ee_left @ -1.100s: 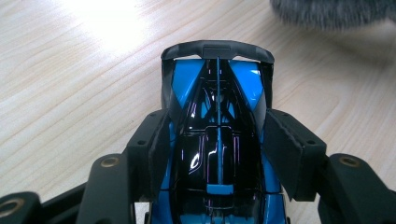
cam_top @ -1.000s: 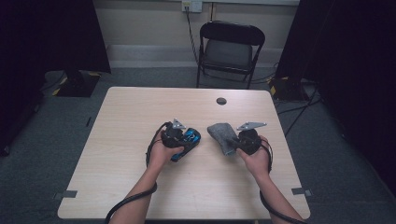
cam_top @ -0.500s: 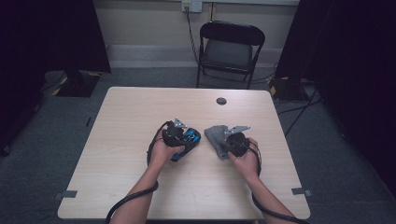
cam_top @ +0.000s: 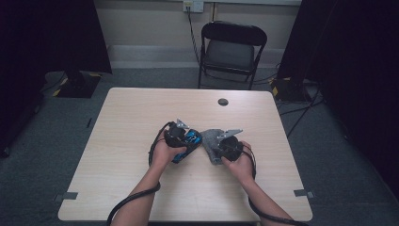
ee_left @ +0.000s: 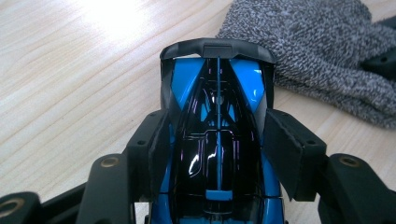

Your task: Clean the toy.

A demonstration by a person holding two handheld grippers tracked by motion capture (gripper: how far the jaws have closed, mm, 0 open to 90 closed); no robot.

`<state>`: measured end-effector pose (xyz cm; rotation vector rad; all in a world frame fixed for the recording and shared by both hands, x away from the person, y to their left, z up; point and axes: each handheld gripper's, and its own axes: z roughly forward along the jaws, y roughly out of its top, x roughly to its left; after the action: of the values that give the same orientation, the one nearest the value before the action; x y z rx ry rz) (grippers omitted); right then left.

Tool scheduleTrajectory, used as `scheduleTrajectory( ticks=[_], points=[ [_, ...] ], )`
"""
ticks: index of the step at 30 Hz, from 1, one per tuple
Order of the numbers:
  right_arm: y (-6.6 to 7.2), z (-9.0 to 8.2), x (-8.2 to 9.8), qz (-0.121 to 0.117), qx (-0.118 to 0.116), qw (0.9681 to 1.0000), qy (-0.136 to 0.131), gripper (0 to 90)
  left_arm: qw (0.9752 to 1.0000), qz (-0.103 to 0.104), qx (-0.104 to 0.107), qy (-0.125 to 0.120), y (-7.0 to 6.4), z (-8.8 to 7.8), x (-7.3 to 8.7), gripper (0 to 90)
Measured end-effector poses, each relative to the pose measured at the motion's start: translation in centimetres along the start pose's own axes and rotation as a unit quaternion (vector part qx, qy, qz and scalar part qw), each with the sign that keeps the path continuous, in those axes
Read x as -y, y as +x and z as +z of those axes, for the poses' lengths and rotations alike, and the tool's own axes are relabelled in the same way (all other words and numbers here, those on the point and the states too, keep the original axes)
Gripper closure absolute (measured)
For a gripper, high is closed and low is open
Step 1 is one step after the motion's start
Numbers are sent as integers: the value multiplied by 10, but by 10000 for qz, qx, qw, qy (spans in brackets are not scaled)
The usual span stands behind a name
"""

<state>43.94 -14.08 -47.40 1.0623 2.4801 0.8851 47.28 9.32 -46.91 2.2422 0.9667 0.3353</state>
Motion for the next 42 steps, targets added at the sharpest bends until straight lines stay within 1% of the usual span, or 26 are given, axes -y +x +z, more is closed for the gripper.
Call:
scheduleTrajectory(
  ticks=[5,8,12,15,19,24,25,27,31,34,41,42],
  points=[
    [8,1,0,-88,-188,9998,15,786,10000,10,12,43,0,0,-1,419],
    [13,2,-1,-117,-256,9996,27,786,10000,10,6,27,0,0,-1,419],
    [21,2,-2,-227,-329,9992,29,786,10000,8,-8,45,0,-1,0,419],
    [26,2,-2,-204,-457,9987,25,786,10000,-14,-8,39,-1,0,0,419],
    [32,2,-2,-296,-463,9985,23,786,10000,-5,-23,48,-1,0,-1,419],
    [35,1,-1,-312,-513,9982,29,786,10000,-18,-26,32,-1,0,0,419],
    [35,1,-1,-320,-525,9981,21,786,10000,10,-36,38,-1,-1,0,419],
    [36,1,-1,-345,-545,9979,15,786,10000,-11,-32,-16,-1,0,1,419],
    [39,1,-1,-374,-548,9978,15,786,10000,-3,-40,9,-1,-1,1,418],
    [41,1,-1,-350,-651,9973,11,786,10000,-7,-41,6,-1,-1,1,419],
    [48,1,0,-423,-701,9966,16,786,10000,-35,-42,-11,-1,0,1,418],
    [48,1,0,-424,-709,9966,19,785,10000,-1,-49,4,-1,-1,1,418]
  ],
)
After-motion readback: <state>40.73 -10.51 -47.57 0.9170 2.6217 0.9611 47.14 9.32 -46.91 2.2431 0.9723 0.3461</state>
